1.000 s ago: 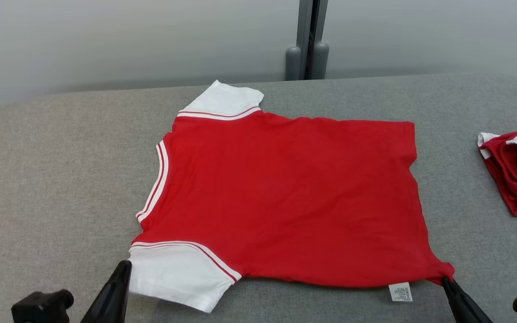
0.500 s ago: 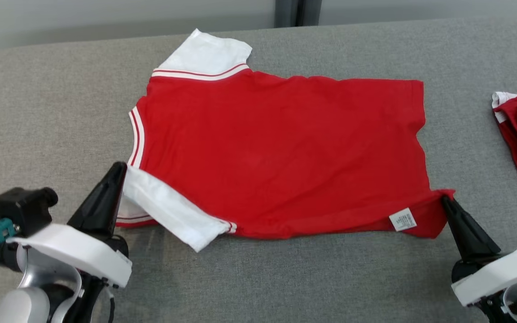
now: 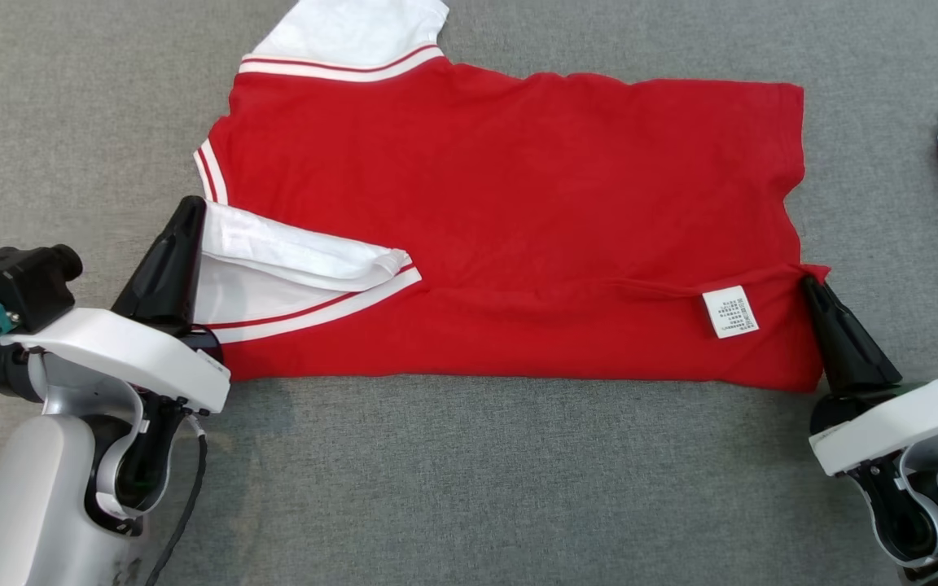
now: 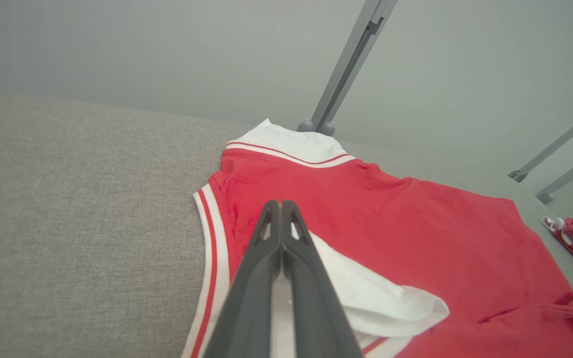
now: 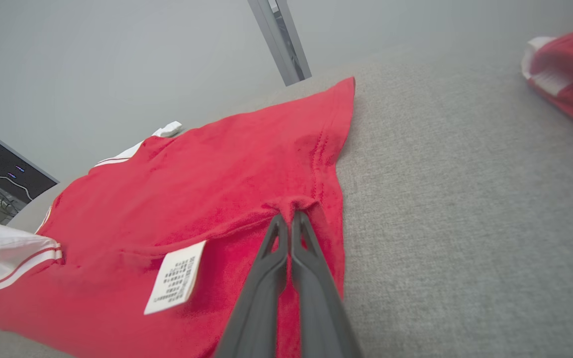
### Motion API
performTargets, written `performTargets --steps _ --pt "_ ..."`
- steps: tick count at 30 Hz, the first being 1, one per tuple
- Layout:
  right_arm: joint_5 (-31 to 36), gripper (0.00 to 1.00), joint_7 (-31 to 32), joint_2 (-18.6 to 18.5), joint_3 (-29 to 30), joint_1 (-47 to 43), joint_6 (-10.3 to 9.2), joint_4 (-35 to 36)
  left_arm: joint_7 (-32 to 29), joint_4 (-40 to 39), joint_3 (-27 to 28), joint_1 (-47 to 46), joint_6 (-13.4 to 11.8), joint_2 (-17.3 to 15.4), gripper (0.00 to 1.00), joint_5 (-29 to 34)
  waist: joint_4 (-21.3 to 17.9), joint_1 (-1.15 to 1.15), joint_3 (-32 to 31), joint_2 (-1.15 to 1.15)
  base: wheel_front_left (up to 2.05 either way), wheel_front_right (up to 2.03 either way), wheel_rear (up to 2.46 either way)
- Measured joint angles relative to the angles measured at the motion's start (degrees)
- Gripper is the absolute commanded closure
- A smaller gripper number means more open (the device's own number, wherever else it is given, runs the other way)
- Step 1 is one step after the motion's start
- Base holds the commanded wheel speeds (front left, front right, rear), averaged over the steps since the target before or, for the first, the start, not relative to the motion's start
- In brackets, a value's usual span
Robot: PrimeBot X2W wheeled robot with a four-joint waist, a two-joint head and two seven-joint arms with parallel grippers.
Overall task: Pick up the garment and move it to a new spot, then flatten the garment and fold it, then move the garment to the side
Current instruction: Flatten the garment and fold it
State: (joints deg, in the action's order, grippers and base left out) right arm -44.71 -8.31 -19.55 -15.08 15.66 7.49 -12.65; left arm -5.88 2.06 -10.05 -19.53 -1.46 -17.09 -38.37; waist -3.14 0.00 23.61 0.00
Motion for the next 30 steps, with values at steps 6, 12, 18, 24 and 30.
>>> performTargets --steps 6,12,18,24,30 --pt "-0.2 0.00 -2.8 -0.7 -2.9 1.5 0.00 -2.4 4.9 5.4 -0.5 -1.2 1.5 1.2 0.00 1.1 0.1 0.00 0.7 0.00 0.00 0.00 0.00" --pt "4.4 0.00 -6.0 -0.2 -3.0 1.5 0.00 -2.6 14.5 10.6 0.0 -1.2 0.8 3.2 0.00 3.8 0.2 0.00 -0.1 0.00 0.00 0.00 0.00" --pt "13.8 0.00 -6.6 3.2 4.8 0.0 0.00 1.4 20.3 11.6 1.8 -0.7 -1.3 4.7 0.00 7.7 0.0 0.00 -1.9 0.00 0.00 0.00 0.00" --pt "21.1 0.00 -6.6 6.1 10.2 -2.6 0.00 6.0 20.9 7.0 3.7 1.7 -2.7 5.7 0.00 14.1 0.1 0.00 -4.3 0.00 0.00 0.00 0.00" --pt "23.8 0.00 -6.7 7.1 11.0 -6.0 0.00 6.4 20.9 5.6 3.7 7.5 -3.2 7.3 0.00 18.7 0.4 0.00 -6.7 0.00 0.00 0.00 0.00"
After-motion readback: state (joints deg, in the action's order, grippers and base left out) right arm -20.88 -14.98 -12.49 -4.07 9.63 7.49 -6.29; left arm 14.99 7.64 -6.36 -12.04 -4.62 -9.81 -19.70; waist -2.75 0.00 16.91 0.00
